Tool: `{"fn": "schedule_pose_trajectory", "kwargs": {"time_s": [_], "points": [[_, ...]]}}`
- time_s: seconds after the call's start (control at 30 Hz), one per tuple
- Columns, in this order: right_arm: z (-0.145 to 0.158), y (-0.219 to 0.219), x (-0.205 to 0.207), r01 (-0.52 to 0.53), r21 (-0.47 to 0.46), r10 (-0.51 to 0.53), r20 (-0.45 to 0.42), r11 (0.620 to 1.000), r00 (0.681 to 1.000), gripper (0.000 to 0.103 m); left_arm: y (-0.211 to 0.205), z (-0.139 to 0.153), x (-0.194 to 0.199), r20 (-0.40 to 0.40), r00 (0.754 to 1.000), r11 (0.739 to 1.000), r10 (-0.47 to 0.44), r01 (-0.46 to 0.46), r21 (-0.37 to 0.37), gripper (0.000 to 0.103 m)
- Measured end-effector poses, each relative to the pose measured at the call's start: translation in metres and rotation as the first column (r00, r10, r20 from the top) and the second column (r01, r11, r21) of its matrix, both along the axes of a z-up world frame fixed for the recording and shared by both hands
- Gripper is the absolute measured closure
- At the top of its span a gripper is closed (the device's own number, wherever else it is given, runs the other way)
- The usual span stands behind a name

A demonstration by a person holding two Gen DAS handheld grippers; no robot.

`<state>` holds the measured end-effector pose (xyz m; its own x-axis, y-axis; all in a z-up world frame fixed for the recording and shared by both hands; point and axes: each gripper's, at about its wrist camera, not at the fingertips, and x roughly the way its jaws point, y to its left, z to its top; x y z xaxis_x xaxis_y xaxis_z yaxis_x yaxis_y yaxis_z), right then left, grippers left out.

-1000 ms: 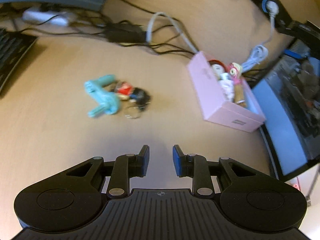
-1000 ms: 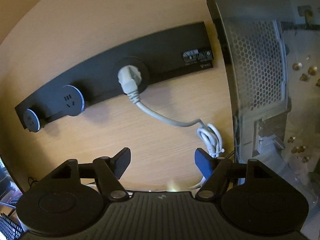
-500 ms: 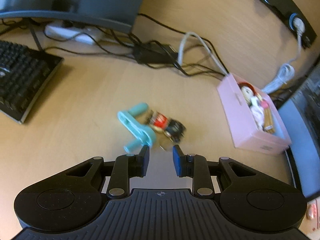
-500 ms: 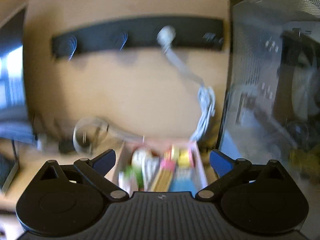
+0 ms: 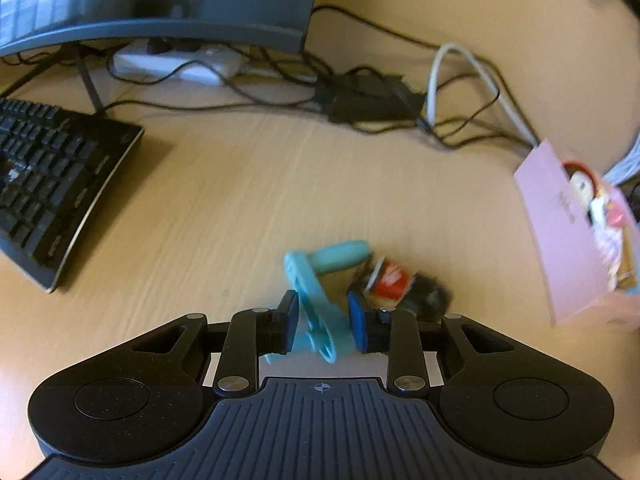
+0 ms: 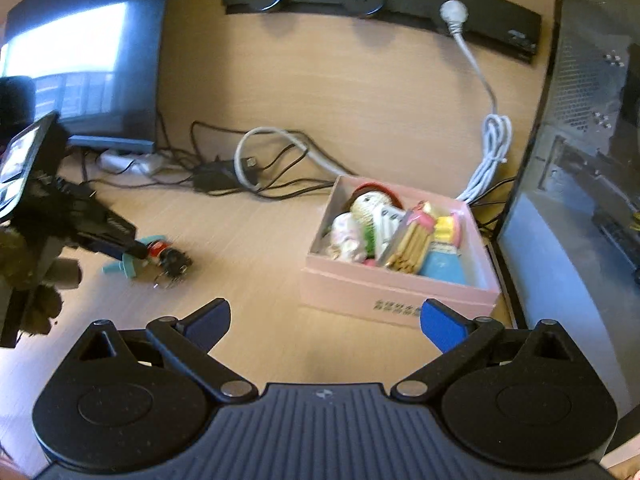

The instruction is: Organize objects

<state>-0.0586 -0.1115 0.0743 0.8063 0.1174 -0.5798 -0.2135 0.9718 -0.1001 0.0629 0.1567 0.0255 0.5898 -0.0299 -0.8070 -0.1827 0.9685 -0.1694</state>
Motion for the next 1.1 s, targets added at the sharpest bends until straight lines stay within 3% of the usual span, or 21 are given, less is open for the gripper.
{"fn": "schedule_pose_trajectory", "kwargs": {"time_s": [0.2, 0.5, 0.57, 0.7, 0.73, 0.87, 1.1], "points": [[-0.008, 0.028, 0.017, -0.087, 0.02, 0.088, -0.039, 0.996, 0.995, 0.002, 0.019, 0.002, -0.035, -0.003, 0.999, 0.999, -0.04, 0.04, 0.0, 0.075], [-0.04, 0.12, 0.085, -0.23, 0.064, 0.236, -0.108, 0.971, 0.966, 0.009, 0.037, 0.004, -0.096, -0.015, 0.989, 0.989, -0.145, 0.146, 0.037, 0.075], [-0.051, 0.14, 0.099, -0.249, 0.059, 0.255, -0.125, 0.967, 0.959, 0.015, 0.04, 0.004, -0.102, -0.011, 0.987, 0.986, -0.161, 0.161, 0.039, 0.075], [-0.07, 0.169, 0.118, -0.248, 0.039, 0.251, -0.165, 0.968, 0.954, 0.047, 0.047, 0.003, -0.11, -0.002, 0.983, 0.983, -0.184, 0.183, 0.031, 0.075], [-0.072, 0.172, 0.121, -0.239, 0.034, 0.241, -0.174, 0.971, 0.955, 0.05, 0.048, 0.003, -0.111, -0.001, 0.983, 0.982, -0.186, 0.186, 0.025, 0.075], [-0.069, 0.162, 0.112, -0.229, 0.053, 0.235, -0.187, 0.972, 0.954, 0.051, 0.054, 0.004, -0.108, 0.001, 0.987, 0.987, -0.16, 0.16, -0.029, 0.076], [-0.063, 0.102, 0.047, -0.292, -0.009, 0.282, -0.241, 0.956, 0.929, 0.049, 0.038, 0.0, -0.095, 0.025, 0.984, 0.979, -0.179, 0.181, -0.094, 0.08]]}}
